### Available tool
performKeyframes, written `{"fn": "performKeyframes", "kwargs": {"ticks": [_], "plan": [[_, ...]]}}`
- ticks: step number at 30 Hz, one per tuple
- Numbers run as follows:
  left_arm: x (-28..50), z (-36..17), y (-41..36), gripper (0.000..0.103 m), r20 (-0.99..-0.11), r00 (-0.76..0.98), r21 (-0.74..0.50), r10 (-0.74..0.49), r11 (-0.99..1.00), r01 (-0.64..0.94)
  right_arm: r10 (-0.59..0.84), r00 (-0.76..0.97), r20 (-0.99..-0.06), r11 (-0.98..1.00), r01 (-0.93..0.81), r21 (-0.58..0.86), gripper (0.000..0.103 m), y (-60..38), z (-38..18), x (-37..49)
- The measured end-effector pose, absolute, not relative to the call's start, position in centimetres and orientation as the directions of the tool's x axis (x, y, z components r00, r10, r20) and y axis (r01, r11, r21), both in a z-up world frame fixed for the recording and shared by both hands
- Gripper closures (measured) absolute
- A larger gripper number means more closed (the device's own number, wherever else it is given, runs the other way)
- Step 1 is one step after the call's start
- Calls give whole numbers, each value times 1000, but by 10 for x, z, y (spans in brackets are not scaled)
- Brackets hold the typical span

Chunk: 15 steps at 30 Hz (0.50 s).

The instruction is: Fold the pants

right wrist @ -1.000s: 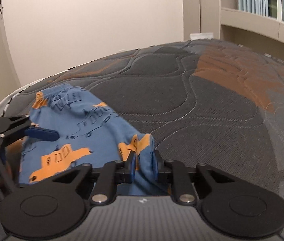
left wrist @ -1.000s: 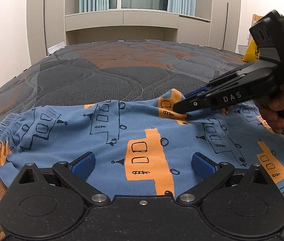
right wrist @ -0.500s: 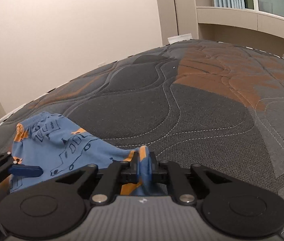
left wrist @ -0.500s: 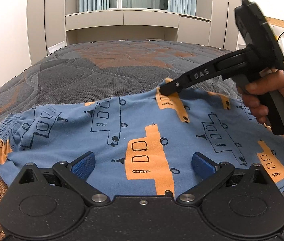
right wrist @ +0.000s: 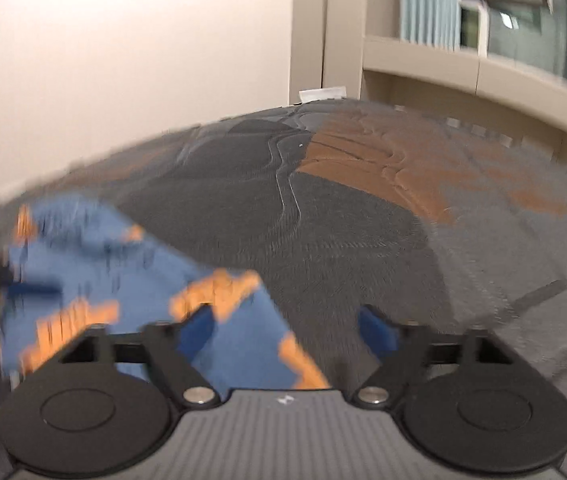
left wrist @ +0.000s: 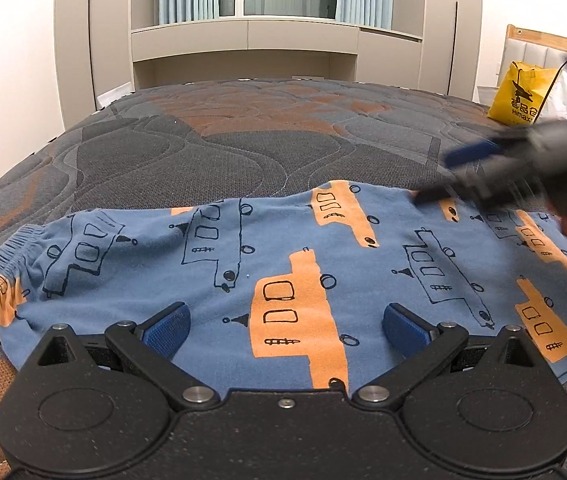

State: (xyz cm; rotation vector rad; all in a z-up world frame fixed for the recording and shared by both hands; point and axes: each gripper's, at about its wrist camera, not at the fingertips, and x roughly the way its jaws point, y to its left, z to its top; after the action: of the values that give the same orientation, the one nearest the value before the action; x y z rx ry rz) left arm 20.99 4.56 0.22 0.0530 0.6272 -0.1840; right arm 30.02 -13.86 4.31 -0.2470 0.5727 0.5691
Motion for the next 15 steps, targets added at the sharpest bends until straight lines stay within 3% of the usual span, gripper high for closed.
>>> {"fn": "performKeyframes", "kwargs": {"ticks": [3, 5, 11, 15], "plan": [[209, 2, 43, 0, -591, 795, -2, -140, 985, 173, 290, 750, -594, 828, -508, -236, 10, -146, 23, 271], [206, 3, 42, 0, -593, 796, 1, -122, 988, 152, 207, 792, -575, 851, -436, -294, 2, -165, 14, 259], [185, 9, 33, 1, -563, 826, -4, -36, 999, 41, -52, 873, -485, 934, -129, -334, 0, -246, 18, 210], [184, 26, 5, 1, -527, 846, -46, -80, 997, 65, -142, 890, -434, 960, 16, -281, 0, -304, 12, 154]]}}
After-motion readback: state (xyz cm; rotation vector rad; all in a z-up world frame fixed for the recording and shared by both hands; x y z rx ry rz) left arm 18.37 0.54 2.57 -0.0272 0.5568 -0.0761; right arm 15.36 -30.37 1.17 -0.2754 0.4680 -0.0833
